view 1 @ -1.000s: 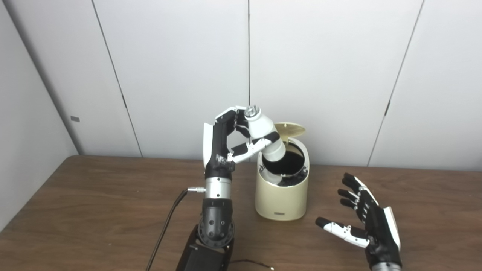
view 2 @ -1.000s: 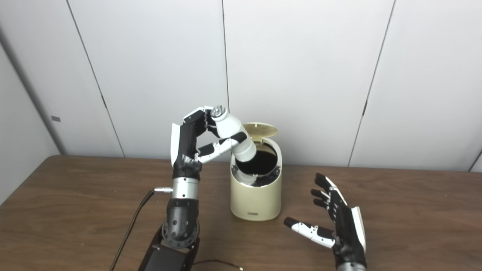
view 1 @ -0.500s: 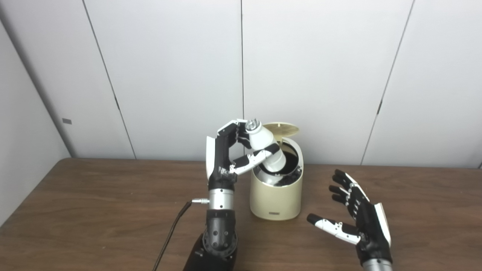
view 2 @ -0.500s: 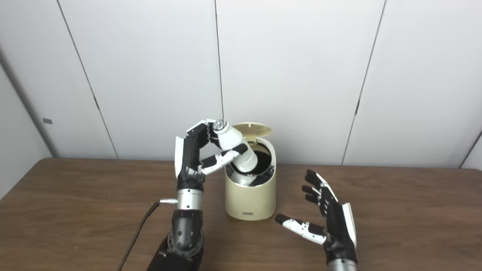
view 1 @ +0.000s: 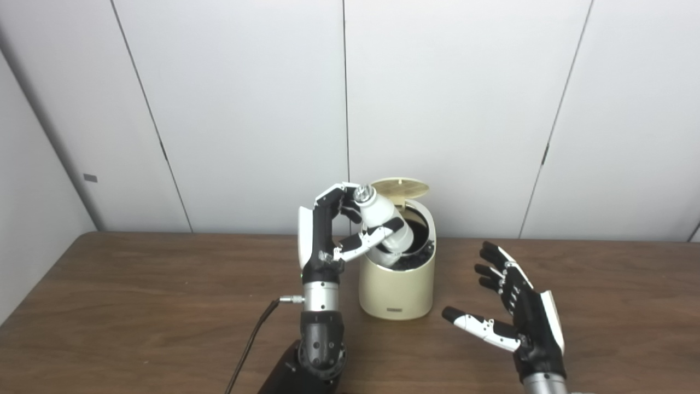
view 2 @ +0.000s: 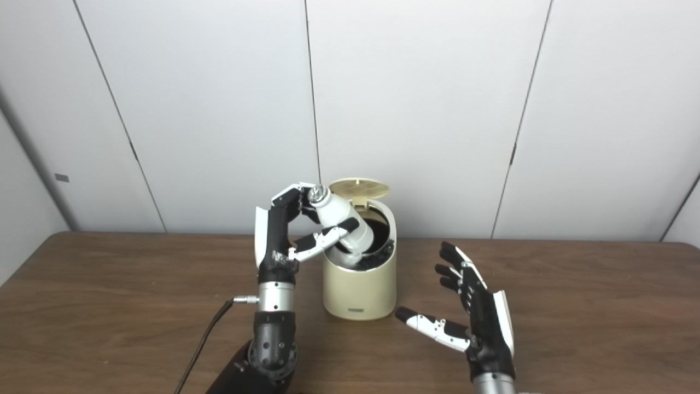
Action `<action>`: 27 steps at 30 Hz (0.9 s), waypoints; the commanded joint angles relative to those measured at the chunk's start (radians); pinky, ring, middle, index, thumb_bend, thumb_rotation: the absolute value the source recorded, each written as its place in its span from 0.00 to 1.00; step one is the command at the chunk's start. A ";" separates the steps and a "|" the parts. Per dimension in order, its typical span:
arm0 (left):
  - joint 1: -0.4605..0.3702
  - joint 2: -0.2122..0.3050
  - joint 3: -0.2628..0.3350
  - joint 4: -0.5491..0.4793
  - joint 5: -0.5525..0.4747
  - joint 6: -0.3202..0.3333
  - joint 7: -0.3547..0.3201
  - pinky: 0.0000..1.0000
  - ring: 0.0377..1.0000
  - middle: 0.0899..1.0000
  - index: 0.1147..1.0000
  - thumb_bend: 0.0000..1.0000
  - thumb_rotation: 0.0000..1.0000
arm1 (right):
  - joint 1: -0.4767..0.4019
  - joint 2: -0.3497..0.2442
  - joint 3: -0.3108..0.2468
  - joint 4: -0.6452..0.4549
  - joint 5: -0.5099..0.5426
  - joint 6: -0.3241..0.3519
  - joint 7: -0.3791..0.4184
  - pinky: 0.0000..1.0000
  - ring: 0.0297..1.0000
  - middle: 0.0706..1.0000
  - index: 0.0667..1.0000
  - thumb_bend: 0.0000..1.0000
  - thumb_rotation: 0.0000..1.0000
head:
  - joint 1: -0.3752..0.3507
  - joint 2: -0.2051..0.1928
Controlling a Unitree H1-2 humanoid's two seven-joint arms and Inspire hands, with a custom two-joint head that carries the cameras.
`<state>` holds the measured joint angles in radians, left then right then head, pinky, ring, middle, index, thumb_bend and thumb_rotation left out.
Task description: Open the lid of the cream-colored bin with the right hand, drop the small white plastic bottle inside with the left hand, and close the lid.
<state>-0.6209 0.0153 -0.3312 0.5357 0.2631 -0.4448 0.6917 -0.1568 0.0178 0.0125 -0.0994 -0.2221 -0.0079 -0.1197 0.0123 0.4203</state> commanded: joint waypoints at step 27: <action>-0.074 0.061 -0.109 0.077 0.110 -0.025 0.128 0.67 0.80 0.82 0.64 0.70 0.01 | -0.029 -0.001 0.013 -0.037 -0.001 -0.031 0.003 0.68 0.73 0.83 0.83 0.75 0.10 | 0.013 0.009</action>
<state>-0.6640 0.0788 -0.4529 0.6340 0.3530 -0.4476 0.8236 -0.1568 0.0156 0.0209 -0.1037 -0.2241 -0.0075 -0.1164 0.0245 0.4295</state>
